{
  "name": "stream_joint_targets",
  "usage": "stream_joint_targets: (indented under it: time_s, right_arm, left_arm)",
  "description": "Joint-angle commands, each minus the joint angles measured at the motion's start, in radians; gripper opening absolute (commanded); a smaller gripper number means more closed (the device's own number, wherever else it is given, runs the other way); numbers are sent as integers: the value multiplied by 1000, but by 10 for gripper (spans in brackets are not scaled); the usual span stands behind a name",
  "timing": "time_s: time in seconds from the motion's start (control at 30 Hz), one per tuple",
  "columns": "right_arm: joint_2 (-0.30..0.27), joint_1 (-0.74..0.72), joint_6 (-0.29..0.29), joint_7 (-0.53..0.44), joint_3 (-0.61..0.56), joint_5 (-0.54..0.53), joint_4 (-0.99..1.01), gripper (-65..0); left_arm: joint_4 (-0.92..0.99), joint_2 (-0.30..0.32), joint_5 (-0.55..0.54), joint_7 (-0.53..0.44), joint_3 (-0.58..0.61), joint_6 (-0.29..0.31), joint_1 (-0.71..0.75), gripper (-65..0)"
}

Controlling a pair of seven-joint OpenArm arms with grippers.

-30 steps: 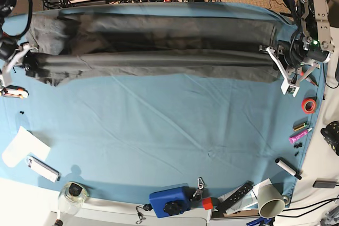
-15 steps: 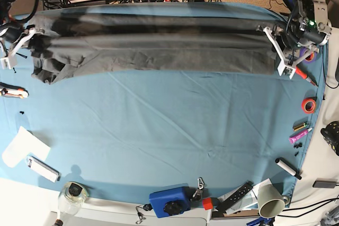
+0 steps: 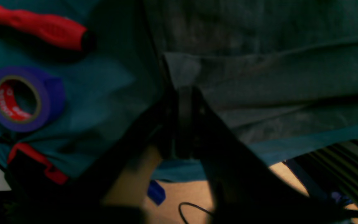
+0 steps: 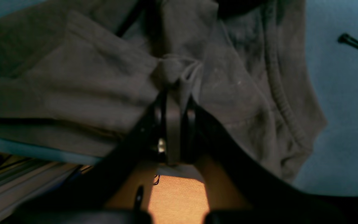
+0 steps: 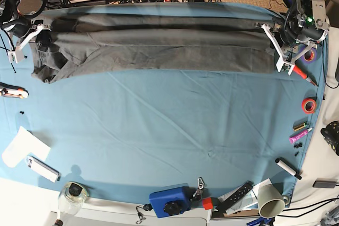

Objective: Fold the T-shirt properly
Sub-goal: 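Lower the folded strip and release it with both grippers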

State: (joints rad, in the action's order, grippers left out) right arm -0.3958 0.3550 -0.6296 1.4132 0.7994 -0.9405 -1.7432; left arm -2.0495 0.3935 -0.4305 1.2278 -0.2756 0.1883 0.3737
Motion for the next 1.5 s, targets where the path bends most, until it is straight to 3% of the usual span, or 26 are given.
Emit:
stream_joint_targets:
  time_s: [0.0, 0.1, 0.17, 0.4, 0.6, 0.7, 0.9, 1.1, 1.47]
  right_arm:
    - [-23, 0, -4, -17, 13, -4, -14, -608]
    - [-23, 0, -11, -17, 13, -4, -14, -527]
    - [-23, 0, -10, -17, 14, -4, -14, -498]
    - [-23, 0, -7, -17, 88, -80, -78, -493]
    - [-23, 0, -10, -17, 242, -88, -180, -493]
    - [-23, 0, -10, -17, 272, -88, -186, -493]
    - [-23, 0, -10, -17, 273, -87, -186, -493]
    - [-23, 0, -10, -17, 273, -79, -186, -493]
    - [-23, 0, -10, -17, 273, -80, -186, -493]
  left_arm:
    - [-16, 14, 11, -4, -9, -3, -2, -528]
    - [-16, 14, 11, -1, -9, -4, -2, -456]
    - [-18, 14, 16, 10, -9, -4, -2, -453]
    - [-129, 14, 142, -4, -9, -14, 44, -453]
    - [-256, 14, 247, -138, -9, -10, 121, -453]
    - [-266, 14, 267, -158, -9, -11, 125, -448]
    - [-193, -47, 236, -278, -9, -10, 123, -198]
    - [-172, -138, 237, -180, -9, -182, 82, -195]
    - [56, -161, 214, -188, -9, -193, 51, -200]
